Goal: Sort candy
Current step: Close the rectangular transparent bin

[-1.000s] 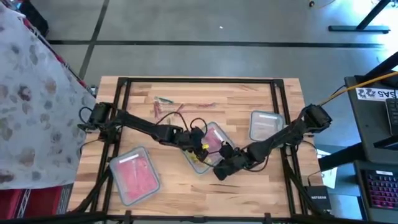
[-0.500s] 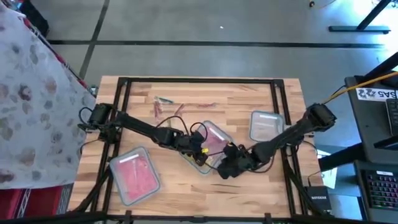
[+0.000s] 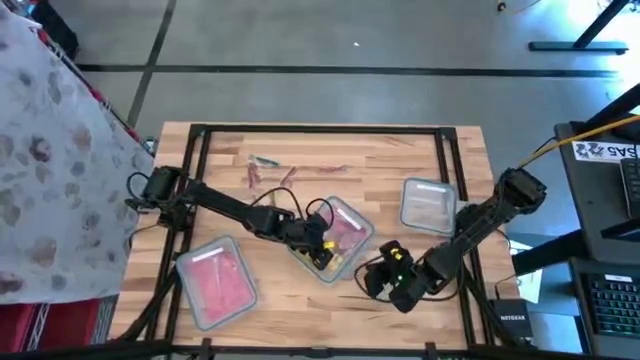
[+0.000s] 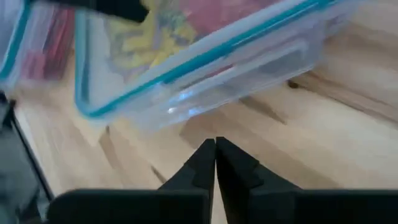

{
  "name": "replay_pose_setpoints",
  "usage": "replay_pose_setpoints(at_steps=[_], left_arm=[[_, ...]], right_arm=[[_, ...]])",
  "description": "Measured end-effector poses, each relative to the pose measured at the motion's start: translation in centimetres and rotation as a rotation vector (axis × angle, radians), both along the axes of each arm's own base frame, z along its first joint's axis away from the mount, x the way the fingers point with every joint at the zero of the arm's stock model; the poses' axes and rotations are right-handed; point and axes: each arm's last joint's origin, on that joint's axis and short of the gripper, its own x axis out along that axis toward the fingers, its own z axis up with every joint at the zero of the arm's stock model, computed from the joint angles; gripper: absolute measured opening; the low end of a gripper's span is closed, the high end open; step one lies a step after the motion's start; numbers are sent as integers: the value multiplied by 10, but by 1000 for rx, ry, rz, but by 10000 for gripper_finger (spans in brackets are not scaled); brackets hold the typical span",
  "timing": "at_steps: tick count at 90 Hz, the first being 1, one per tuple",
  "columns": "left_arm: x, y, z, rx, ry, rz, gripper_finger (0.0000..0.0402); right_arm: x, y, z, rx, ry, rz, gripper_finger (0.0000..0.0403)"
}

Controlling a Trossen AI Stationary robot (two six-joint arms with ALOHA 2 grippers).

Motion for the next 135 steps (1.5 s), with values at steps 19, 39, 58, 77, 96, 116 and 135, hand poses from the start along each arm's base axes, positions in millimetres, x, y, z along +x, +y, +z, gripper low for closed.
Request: replay_pose_setpoints(at_steps=[19, 39, 58, 77, 96, 116, 135], left_arm=[[0, 0, -1, 3, 1, 0, 0], [2, 2, -7, -5, 16, -11, 0], [2, 0, -7, -51, 22, -13, 0], [0, -7, -7, -87, 32, -43, 0], [2, -9, -7, -109, 20, -61, 0], [18, -14, -21, -144, -95, -38, 0], [26, -4, -6, -138, -230, 44, 0]], right_arm=[[10, -21, -13, 61, -67, -108, 0], [26, -39, -18, 129, -69, -98, 0], [41, -50, -36, 137, -95, -211, 0], [34, -49, -32, 118, -68, -202, 0], [12, -33, 0, 65, -190, -191, 0], [2, -21, 34, -11, -277, -85, 0], [12, -14, 61, -119, -289, 42, 0]])
